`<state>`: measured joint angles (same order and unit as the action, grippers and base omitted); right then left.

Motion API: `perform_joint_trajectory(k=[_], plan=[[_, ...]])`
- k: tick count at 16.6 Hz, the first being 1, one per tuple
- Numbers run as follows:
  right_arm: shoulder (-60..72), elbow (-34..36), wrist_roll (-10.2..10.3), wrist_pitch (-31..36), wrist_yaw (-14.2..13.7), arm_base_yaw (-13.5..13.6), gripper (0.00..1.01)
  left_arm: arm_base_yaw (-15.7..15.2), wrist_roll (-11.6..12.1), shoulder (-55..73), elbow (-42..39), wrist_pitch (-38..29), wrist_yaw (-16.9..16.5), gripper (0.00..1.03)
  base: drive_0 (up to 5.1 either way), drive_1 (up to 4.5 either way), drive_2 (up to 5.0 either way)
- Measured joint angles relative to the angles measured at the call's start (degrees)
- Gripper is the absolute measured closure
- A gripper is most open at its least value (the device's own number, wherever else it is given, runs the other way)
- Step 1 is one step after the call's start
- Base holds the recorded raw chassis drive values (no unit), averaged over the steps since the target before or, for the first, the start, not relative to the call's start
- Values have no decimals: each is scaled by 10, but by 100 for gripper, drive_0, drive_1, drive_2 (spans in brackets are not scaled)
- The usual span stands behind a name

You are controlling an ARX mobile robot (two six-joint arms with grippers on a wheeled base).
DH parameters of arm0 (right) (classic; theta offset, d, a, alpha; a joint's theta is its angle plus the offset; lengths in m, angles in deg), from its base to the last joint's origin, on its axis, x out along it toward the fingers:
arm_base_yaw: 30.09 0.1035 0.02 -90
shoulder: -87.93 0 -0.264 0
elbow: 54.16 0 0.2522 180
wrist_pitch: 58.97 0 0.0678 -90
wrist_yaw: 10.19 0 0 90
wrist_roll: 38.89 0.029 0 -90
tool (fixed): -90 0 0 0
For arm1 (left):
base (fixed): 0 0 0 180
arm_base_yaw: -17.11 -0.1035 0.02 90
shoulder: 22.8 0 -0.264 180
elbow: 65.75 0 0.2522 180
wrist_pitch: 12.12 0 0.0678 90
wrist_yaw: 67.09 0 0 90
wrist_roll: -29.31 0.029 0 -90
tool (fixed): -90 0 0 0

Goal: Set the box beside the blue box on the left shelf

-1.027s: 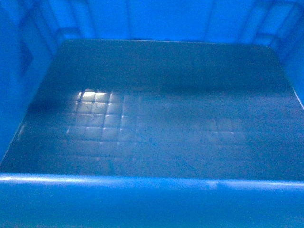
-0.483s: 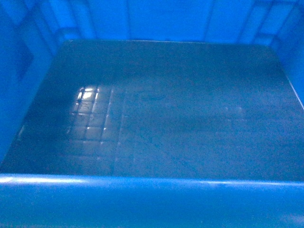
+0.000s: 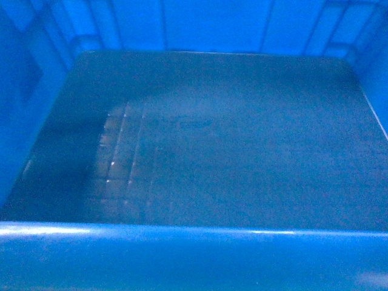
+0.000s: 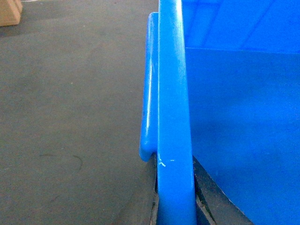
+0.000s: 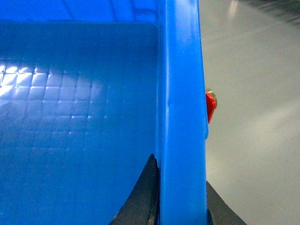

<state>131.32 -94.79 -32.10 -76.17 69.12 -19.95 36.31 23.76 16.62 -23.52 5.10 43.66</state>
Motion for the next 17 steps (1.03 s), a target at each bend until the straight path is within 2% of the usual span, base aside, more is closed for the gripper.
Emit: perform_joint_trajectory(k=[17], plan=[[0, 0, 0, 0, 0, 0, 92, 0, 0, 0, 0, 0, 0, 95, -163, -163, -163]])
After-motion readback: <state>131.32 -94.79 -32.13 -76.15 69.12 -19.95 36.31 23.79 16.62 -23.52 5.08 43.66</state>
